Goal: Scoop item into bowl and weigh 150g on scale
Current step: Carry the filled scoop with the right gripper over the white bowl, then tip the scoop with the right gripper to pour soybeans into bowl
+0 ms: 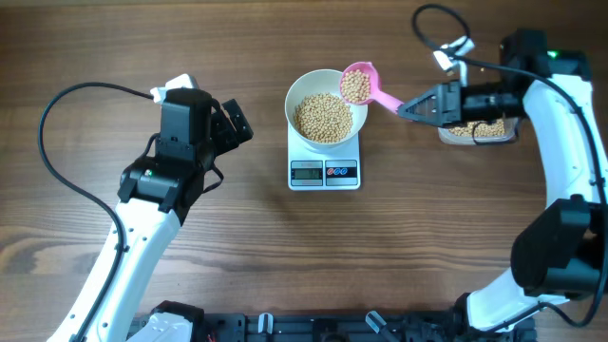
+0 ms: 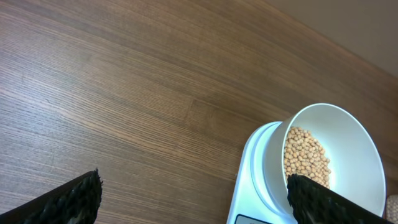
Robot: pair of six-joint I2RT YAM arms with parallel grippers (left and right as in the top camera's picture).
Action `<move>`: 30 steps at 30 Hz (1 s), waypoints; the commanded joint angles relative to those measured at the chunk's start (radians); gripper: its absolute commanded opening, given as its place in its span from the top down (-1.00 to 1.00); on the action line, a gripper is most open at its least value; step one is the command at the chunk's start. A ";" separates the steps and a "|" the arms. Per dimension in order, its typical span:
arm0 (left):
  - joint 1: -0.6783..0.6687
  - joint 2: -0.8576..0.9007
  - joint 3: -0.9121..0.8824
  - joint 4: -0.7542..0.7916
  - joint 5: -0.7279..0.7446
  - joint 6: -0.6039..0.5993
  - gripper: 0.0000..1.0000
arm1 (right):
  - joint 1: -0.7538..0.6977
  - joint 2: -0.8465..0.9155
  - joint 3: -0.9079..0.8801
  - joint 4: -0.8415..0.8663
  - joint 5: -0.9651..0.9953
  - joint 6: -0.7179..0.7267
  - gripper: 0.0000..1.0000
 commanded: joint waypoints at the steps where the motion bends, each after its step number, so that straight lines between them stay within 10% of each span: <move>1: 0.008 0.004 0.001 -0.013 0.002 0.000 -1.00 | 0.074 0.005 0.078 0.017 0.195 0.097 0.91; 15: 0.008 0.004 0.001 -0.050 0.001 0.000 -1.00 | 0.154 0.001 0.093 0.116 0.265 0.144 0.91; 30: 0.008 0.004 0.001 -0.050 0.001 0.001 -1.00 | 0.362 -0.068 0.093 0.230 0.795 0.141 0.92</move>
